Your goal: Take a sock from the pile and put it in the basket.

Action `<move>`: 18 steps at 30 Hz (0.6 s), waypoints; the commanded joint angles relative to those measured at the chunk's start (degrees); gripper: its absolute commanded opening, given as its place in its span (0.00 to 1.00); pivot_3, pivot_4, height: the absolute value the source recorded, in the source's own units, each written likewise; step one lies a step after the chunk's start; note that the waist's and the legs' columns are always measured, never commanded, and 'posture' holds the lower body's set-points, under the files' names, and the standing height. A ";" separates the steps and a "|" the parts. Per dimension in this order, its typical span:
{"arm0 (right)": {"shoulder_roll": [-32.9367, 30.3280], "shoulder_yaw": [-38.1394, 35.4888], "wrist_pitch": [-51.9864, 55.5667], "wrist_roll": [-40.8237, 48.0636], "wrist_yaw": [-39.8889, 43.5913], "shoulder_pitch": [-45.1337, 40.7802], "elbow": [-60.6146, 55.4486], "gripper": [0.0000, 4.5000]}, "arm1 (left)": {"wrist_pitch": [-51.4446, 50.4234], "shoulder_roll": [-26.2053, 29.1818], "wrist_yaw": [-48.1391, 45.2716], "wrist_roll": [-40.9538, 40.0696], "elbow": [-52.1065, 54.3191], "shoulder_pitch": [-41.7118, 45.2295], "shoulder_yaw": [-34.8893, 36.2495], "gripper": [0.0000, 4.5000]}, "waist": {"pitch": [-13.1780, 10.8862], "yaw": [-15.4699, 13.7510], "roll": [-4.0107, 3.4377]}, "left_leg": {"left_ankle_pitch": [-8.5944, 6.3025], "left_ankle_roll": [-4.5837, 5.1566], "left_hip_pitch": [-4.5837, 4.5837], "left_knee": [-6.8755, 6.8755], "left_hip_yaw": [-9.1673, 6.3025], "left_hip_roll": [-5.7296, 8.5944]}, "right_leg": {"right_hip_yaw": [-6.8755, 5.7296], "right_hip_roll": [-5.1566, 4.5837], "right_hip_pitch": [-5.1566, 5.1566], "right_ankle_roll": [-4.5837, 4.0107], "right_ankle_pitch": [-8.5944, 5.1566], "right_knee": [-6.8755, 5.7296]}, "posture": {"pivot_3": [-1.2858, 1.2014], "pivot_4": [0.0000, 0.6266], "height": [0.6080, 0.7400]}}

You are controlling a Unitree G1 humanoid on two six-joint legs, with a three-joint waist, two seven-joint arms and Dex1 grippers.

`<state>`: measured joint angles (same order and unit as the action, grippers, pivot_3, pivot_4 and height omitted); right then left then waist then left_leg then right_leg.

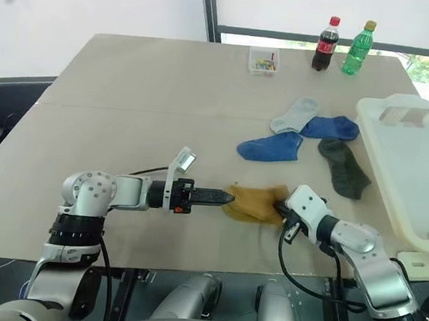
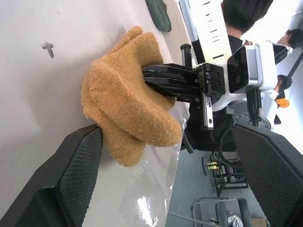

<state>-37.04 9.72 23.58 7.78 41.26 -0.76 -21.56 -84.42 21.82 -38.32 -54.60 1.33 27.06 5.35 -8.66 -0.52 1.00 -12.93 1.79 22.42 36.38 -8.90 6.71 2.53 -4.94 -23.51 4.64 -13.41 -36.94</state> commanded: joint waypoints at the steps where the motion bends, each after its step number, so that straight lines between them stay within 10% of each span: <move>1: 0.24 1.33 1.67 -0.52 0.48 0.75 2.81 0.03 | 1.22 -0.45 -0.75 -0.30 1.11 0.41 -0.62 1.00 | 0.02 0.00 0.03 | -0.03 0.04 0.00 0.00 0.00 0.00 | 0.00 0.00 0.00 0.00 0.00 0.00 | 0.52 0.24 1.00; 18: 0.54 -0.75 3.24 -0.01 -1.42 3.00 -0.80 0.03 | 7.79 -5.55 -6.81 3.01 -5.00 5.69 -7.82 1.00 | 0.05 -0.18 0.07 | 0.00 0.00 0.02 0.06 0.01 0.00 | 0.01 0.02 0.01 0.01 0.01 -0.01 | 0.52 0.24 1.00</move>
<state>-36.37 8.47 24.68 8.15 39.96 0.78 -23.17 -77.93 16.03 -43.61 -51.71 -3.72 31.87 -2.39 -8.61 -0.69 1.07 -12.93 1.79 22.46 36.45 -8.90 6.72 2.53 -4.92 -23.51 4.65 -13.40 -36.95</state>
